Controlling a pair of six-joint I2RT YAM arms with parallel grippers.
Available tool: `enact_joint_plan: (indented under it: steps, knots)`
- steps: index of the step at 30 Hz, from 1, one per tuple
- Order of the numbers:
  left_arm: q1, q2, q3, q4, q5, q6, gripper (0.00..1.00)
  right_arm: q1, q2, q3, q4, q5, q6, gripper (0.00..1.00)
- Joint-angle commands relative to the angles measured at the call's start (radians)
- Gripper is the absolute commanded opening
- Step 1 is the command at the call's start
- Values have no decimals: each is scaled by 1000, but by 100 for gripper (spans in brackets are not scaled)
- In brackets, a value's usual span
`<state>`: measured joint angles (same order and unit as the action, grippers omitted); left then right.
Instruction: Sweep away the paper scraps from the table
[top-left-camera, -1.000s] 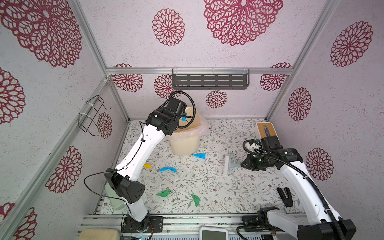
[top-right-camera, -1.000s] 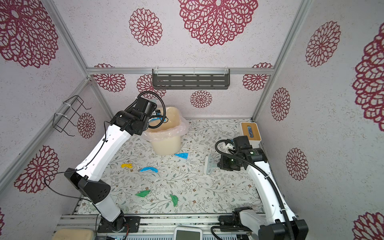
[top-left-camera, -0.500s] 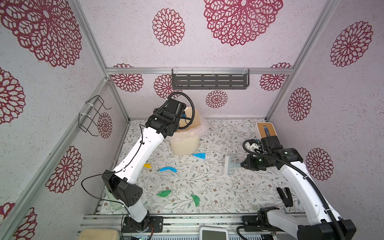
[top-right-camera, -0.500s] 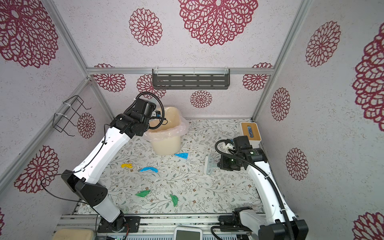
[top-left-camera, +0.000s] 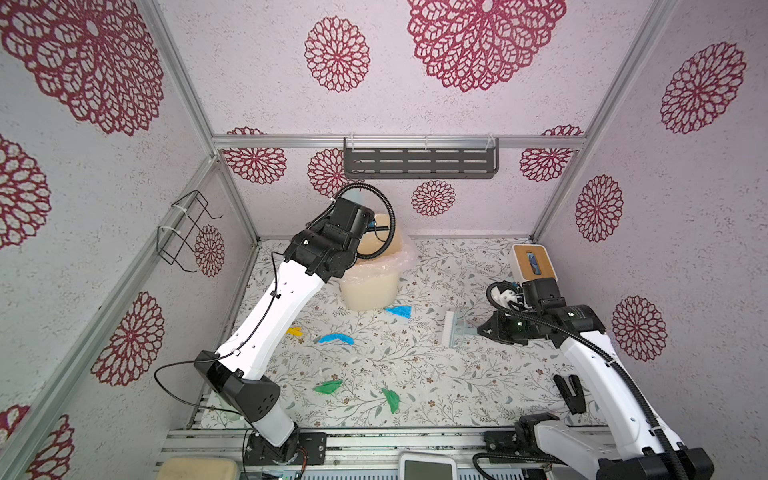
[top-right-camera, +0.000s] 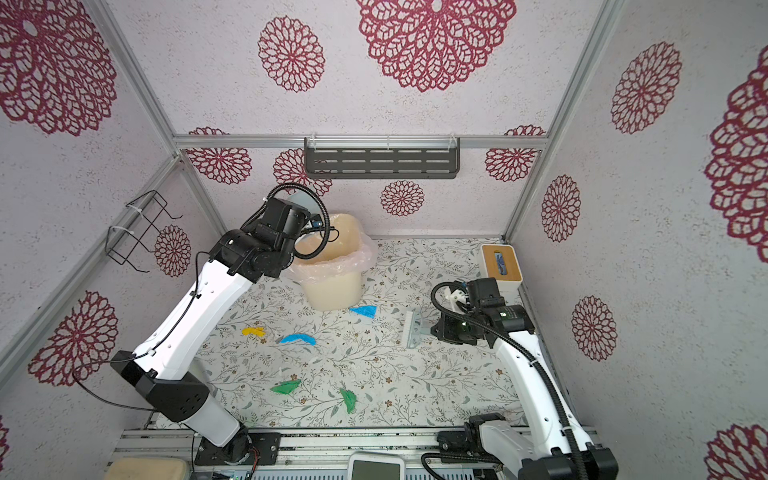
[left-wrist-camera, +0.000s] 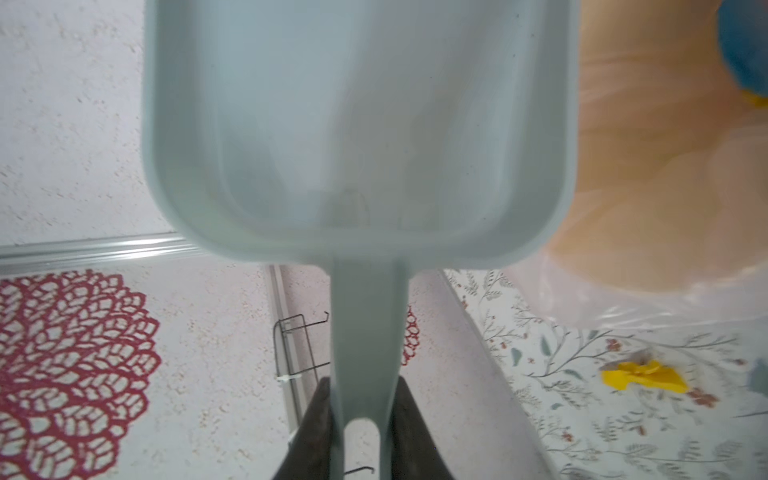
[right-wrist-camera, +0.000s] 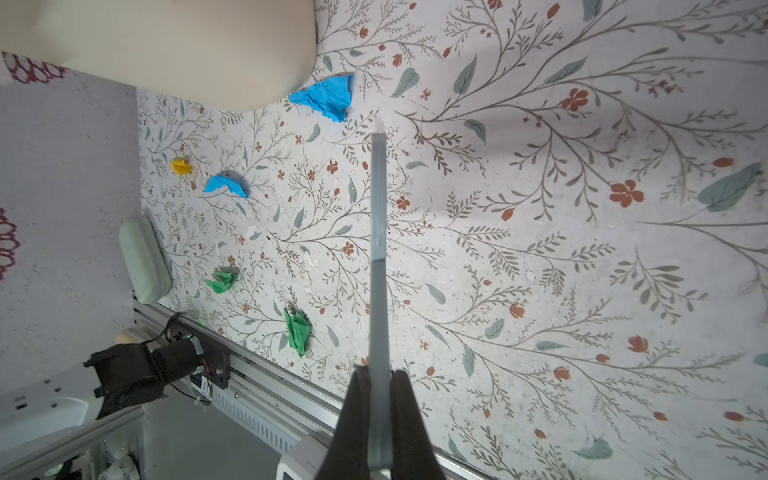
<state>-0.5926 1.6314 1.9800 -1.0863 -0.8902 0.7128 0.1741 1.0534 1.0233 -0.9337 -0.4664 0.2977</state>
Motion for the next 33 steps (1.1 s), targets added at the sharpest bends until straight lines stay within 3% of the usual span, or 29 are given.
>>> enact_joint_plan:
  steps: [1,8,16,33]
  knots:
    - [-46,-86,-21,-47,90,-233,0,32,-23,-40,151,-43,119,0]
    - [-135,-242,-210,-51,201,-469,0,174,45,-126,480,-9,325,0]
    - [-206,-374,-394,-40,356,-668,0,235,168,-158,759,15,474,0]
    - [-232,-431,-503,-70,405,-722,0,281,401,-190,1044,18,623,0]
